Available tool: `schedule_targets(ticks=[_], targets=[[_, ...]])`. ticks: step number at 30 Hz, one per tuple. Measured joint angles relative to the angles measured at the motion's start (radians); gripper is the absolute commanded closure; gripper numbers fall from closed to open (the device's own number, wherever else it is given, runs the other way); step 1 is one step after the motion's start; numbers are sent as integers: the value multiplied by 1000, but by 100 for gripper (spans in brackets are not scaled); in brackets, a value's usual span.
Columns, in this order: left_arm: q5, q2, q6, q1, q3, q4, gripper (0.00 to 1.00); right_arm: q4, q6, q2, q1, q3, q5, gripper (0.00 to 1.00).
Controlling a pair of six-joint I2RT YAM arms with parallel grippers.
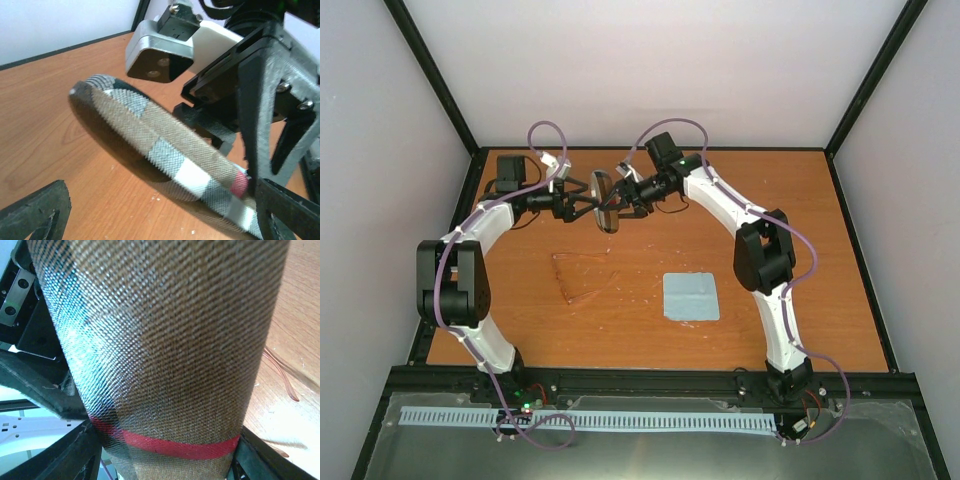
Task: Organize the sunglasses
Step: Open the sunglasses case.
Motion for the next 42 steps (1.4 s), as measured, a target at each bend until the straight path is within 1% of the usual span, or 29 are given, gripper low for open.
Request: schedule_targets(ticks=[9,15,29,31,34,42], targets=[[-68,0,97,5,-52,11,0,-41,12,0,-2,3,13,97],[-95,0,135,13,-82,30,1,-61,30,0,-3,2,26,97],[-155,0,216,10,-158,45,0,-45,51,0,-3,-51,27,97],[-175,0,232,10,-171,43,0,-33,58,0,-6,-51,17,97],[-206,6,253,3,-198,27,0,29,66,-15,-3,-51,-36,97],[-215,7,257,-3,-203,16,0,60,55,-32,4,-87,-31,97]])
